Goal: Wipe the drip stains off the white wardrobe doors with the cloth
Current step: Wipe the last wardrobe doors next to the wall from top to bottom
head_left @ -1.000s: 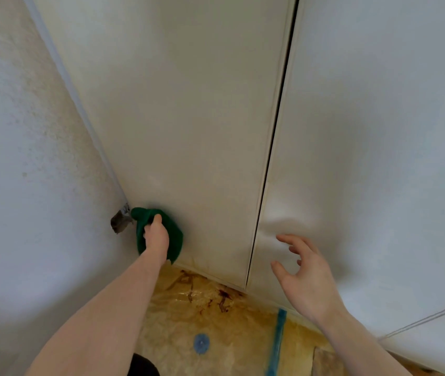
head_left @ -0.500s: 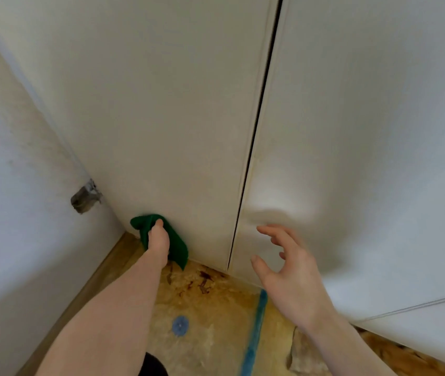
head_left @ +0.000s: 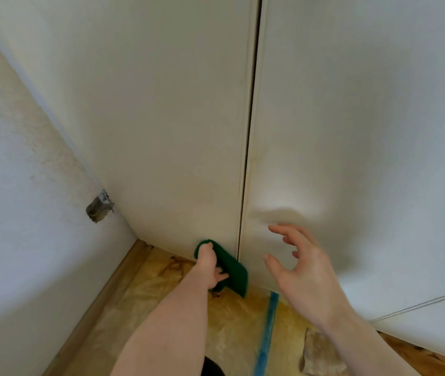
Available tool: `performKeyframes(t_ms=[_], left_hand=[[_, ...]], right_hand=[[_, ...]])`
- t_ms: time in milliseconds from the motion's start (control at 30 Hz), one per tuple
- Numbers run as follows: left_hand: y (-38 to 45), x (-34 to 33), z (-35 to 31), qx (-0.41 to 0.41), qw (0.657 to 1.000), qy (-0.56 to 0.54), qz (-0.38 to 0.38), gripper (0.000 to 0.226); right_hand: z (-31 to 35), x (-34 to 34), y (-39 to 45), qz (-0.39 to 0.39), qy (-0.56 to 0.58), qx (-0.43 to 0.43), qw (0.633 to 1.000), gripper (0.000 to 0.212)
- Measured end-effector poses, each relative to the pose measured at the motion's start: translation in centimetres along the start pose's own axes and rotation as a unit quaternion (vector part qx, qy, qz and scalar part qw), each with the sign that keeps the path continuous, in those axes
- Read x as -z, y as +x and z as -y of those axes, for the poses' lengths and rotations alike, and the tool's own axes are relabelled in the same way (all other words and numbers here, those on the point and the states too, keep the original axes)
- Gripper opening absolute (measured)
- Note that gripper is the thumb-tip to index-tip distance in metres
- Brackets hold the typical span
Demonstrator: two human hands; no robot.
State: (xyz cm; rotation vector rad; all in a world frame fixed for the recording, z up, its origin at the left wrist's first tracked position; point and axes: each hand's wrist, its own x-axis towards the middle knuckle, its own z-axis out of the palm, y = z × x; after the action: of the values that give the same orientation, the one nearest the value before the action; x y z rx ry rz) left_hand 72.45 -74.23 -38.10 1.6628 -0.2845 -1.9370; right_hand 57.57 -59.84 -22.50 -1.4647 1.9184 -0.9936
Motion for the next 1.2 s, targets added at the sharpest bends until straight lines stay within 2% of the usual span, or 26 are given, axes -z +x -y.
performKeyframes(t_ms=[133, 267, 433, 600, 700, 833, 900, 1000, 1100, 1200], left_hand=[[-2.1, -0.8, 0.9, 0.044, 0.994, 0.039, 0.097, 0.062], [-3.7, -0.5, -0.2, 0.036, 0.993, 0.043, 0.106, 0.062], [-4.7, 1.7, -3.1, -0.013, 0.998, 0.001, 0.066, 0.063], [-4.1, 4.1, -6.6, -0.084, 0.993, -0.072, -0.042, 0.073], [-3.2, 5.5, -8.3, -0.112, 0.984, -0.124, -0.066, 0.083], [0.3, 7.3, -9.2, -0.168, 0.976, -0.061, -0.124, 0.071], [2.7, 8.1, -8.8, -0.161, 0.975, -0.078, -0.131, 0.075], [4.8, 7.7, -7.5, -0.135, 0.981, -0.069, -0.117, 0.092], [2.5, 5.3, -6.5, -0.126, 0.982, -0.078, -0.121, 0.070], [2.8, 4.1, -5.0, -0.102, 0.983, -0.091, -0.120, 0.067]], right_hand=[[0.6, 0.0, 0.0, -0.008, -0.003, 0.000, 1.000, 0.045], [0.9, 0.3, -0.2, -0.015, -0.003, -0.003, 1.000, 0.045], [0.8, 0.8, -0.4, -0.017, 0.001, -0.016, 1.000, 0.045], [0.6, 0.8, -0.5, -0.015, 0.000, -0.020, 1.000, 0.043], [0.6, 0.5, -0.4, -0.011, -0.004, -0.022, 1.000, 0.043], [0.3, 0.0, 0.0, -0.009, -0.006, -0.023, 1.000, 0.045], [-0.1, -0.4, 0.2, -0.004, -0.007, -0.024, 1.000, 0.046], [-0.6, -0.7, 0.5, -0.002, -0.006, -0.026, 1.000, 0.046], [-0.8, -0.8, 0.7, 0.002, 0.000, -0.028, 1.000, 0.045], [-1.1, -0.7, 0.8, 0.005, 0.003, -0.021, 1.000, 0.045]])
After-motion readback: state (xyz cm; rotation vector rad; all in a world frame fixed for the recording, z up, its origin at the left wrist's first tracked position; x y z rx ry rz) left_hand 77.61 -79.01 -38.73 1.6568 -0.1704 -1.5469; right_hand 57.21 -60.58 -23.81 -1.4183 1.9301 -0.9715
